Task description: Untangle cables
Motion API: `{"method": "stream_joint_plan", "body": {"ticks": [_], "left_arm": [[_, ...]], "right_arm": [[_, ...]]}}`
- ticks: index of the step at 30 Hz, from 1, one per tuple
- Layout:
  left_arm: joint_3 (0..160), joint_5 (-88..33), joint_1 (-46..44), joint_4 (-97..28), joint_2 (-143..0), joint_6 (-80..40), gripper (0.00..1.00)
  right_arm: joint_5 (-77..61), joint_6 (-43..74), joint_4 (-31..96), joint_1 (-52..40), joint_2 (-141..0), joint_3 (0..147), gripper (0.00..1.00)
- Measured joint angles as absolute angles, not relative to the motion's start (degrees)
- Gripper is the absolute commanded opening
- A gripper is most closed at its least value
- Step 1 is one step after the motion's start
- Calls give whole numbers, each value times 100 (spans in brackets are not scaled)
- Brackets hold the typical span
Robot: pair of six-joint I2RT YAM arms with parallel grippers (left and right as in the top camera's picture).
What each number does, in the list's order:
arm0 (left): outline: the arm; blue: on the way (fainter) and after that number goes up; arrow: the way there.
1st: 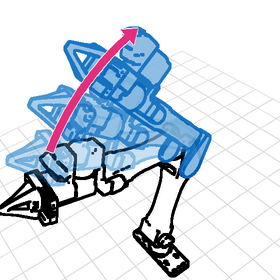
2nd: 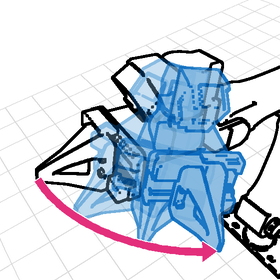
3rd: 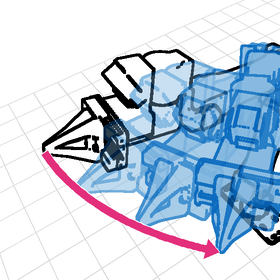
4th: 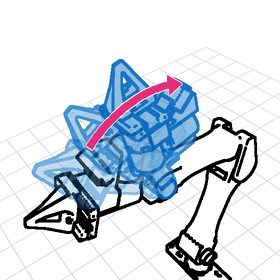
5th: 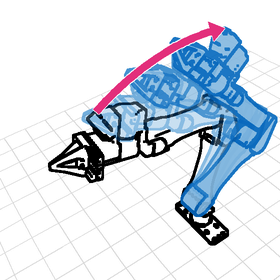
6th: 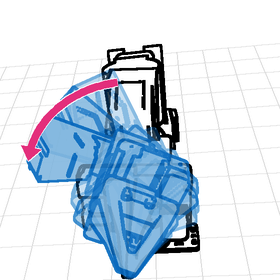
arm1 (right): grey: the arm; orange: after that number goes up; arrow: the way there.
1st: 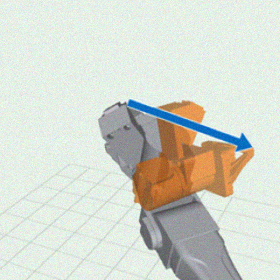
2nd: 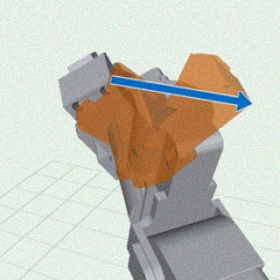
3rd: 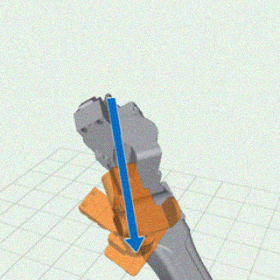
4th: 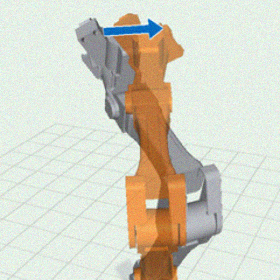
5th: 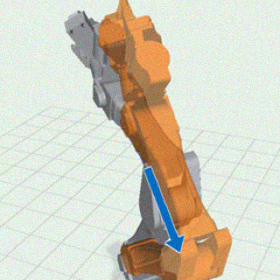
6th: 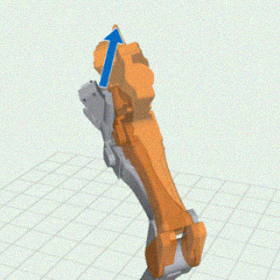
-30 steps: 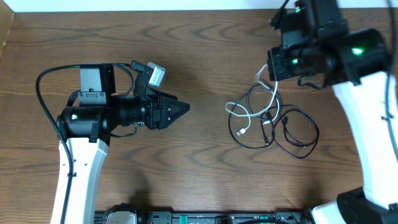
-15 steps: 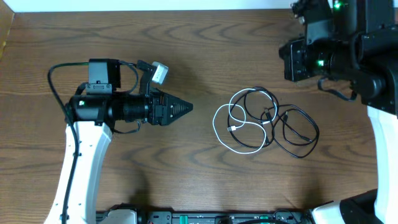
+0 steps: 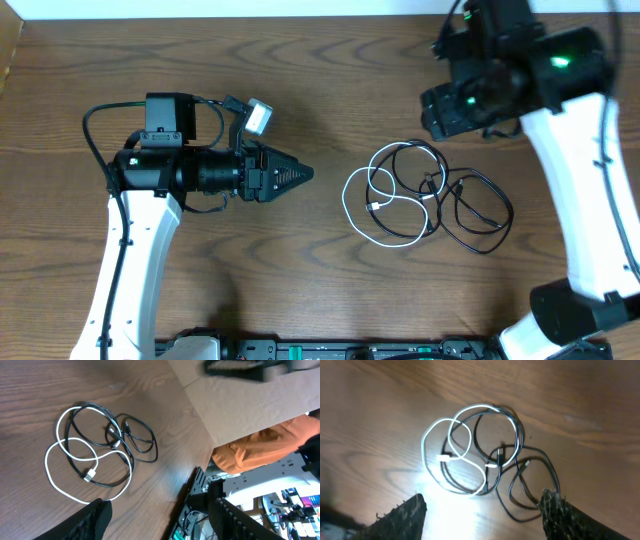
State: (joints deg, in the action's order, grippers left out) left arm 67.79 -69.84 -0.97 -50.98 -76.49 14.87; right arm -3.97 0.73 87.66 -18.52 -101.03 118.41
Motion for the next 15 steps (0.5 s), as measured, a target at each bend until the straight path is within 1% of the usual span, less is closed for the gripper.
{"method": "stream_joint_plan", "body": {"ticks": [7,10,12,15], "left_arm": [[6779,-7026,-97,-5105,-7649,1507,67],[6779,-7028,-97,-5107,-7649,1507,67],[6779,-7032,-97,-5105,-7649,1507,67],[6779,-7039,-97,-5105,-7649,1507,67]], "right_arm": [[-646,-993,7933,-1852,-10162,10156,68],[-956,-1658,7765,-1852,-10165,9435,71],[-1173,-2080,7588,-1852,-10162,8978,77],[-1385,-2462,7164,-1852,-10162,8425,80]]}}
